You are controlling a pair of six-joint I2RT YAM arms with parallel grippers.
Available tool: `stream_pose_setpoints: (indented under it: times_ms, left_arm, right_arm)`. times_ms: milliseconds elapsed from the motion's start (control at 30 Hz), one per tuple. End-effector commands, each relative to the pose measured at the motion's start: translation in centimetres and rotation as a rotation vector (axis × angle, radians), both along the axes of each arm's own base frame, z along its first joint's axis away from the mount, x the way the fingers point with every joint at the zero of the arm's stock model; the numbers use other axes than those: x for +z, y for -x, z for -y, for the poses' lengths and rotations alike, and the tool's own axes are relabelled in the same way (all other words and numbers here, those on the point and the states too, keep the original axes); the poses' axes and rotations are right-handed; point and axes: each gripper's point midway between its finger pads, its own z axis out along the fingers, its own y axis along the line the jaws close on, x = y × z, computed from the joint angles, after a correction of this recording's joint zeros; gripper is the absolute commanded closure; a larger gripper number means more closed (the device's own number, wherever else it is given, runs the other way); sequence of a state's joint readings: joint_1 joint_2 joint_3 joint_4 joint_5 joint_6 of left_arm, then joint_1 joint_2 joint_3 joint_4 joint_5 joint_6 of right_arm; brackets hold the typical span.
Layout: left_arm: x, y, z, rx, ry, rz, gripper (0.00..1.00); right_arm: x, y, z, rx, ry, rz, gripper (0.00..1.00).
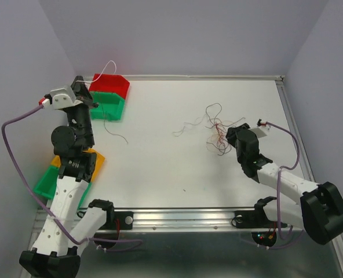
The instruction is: Untangle the cables
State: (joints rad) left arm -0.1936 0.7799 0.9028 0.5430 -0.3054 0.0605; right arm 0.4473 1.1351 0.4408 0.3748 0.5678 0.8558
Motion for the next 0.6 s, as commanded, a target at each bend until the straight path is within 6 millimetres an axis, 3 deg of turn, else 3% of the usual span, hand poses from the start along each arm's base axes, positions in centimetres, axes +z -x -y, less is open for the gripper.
stream_pose_setpoints:
  times_ms: [0, 67, 100, 167, 200, 233, 400, 567]
  left_arm:
    - [2.0, 1.0, 4.8, -0.256, -0.102, 0.106, 1.00]
    - [1.7, 0.9, 6.7, -0.345, -0.153, 0.103, 1.00]
    - [1.5, 0.9, 7.1, -0.365, -0.165, 0.100, 1.00]
    - [1.0, 0.9, 8.4, -0.431, -0.208, 0.092, 1.00]
    - [0.7, 0.9, 9.0, -0.457, -0.225, 0.089, 1.00]
    - [0.4, 0.9, 9.5, -0.481, -0.243, 0.085, 1.00]
    - [-2.2, 0.4, 12.5, -0.640, -0.305, 0.033, 0.99]
    - [-5.5, -1.1, 15.2, -0.790, -0.361, -0.047, 0.99]
  right_arm:
    - [2.6, -0.7, -2.6, 0.141, 0.023, 0.051, 0.62]
    - [3.2, -0.7, -4.0, 0.235, 0.041, 0.078, 0.53]
    - [3.8, -0.6, -4.6, 0.281, 0.060, 0.115, 0.39]
    - [4.6, 0.1, -6.7, 0.414, 0.054, 0.167, 0.25]
    - [5.9, 0.5, -8.0, 0.493, 0.052, 0.230, 0.15]
    - [5.8, 0.9, -8.5, 0.530, 0.050, 0.243, 0.11]
    - [8.5, 2.6, -11.1, 0.702, 0.059, 0.385, 0.06]
    - [9.1, 3.7, -12.2, 0.776, 0.060, 0.427, 0.06]
